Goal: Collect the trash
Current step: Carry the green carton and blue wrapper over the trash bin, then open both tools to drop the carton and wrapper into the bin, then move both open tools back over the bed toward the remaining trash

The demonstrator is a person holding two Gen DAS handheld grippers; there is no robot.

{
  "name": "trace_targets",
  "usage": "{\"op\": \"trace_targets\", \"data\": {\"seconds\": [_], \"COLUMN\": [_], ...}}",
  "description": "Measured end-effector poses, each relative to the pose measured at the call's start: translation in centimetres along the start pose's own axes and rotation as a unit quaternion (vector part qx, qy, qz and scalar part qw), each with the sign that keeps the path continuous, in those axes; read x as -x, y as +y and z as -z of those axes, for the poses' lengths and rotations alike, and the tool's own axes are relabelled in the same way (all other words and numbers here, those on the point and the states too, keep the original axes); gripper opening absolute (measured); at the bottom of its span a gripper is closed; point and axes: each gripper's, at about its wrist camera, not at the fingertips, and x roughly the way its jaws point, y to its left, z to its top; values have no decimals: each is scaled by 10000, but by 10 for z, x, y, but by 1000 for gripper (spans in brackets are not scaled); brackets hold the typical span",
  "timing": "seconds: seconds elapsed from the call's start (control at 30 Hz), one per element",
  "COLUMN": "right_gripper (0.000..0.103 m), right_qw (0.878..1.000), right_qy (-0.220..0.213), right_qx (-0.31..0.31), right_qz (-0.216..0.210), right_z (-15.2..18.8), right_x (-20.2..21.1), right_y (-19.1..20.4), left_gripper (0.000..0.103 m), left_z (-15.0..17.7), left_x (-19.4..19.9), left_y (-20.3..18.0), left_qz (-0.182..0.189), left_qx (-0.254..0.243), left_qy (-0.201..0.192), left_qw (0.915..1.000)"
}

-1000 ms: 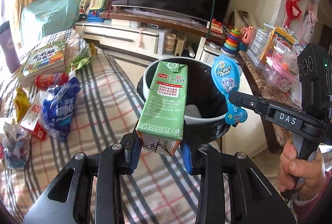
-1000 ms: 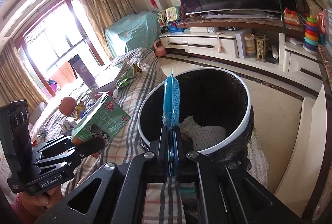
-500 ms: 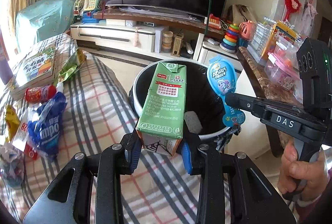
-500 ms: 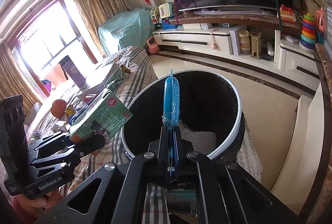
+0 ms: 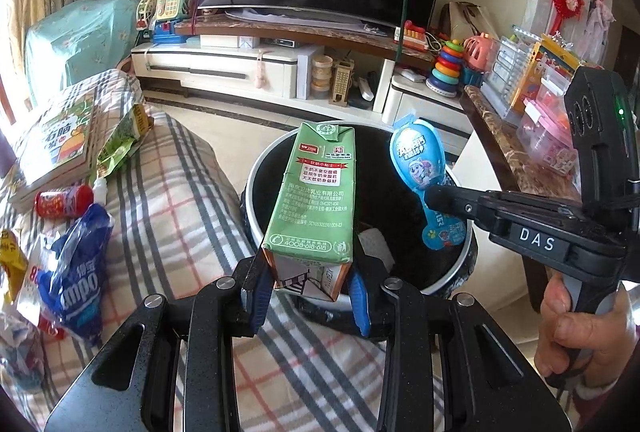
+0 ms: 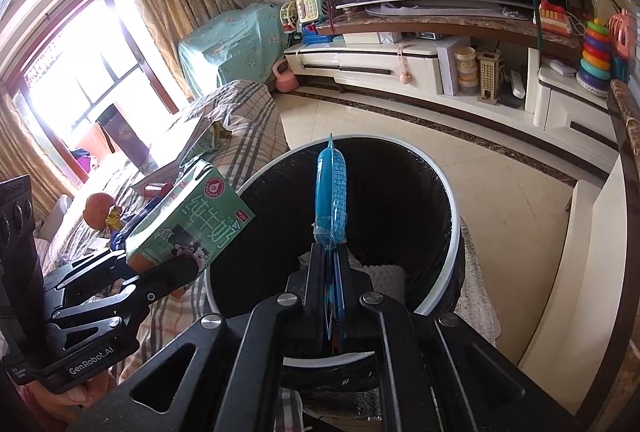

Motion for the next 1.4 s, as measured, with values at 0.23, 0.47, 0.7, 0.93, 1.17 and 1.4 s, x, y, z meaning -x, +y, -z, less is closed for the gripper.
{"op": "trace_targets", "data": {"seconds": [0.23,0.47,0.7,0.93,1.17,1.4], "right_gripper": [9,43,80,92,102,102], "right_qw": [9998,9997,9996,9990,9997,9991], "right_qy": [97,-44,-234,-337,-127,108], "right_qx": [-144,-197,-174,-227,-104,406], "right_qz": [85,103,-10,-211,-192,57], "right_z": [-5,-6,-2,6,16,29], "right_x": [-7,1,11,21,20,8], "right_y": [-9,-10,0,18,51,96], "left_gripper": [31,41,55,72,92,99], "left_z": [-6,0,19,47,77,110], "left_x": [-10,-7,10,39,75,108], "left_y": [-1,6,20,44,81,114], "left_qz": [76,43,38,-132,-746,-1361], "left_qx": [20,192,543,998,1575,1887], "left_qy": [130,133,73,-26,-109,-214], "left_qw": [9999,9997,9985,9949,9846,9723]}}
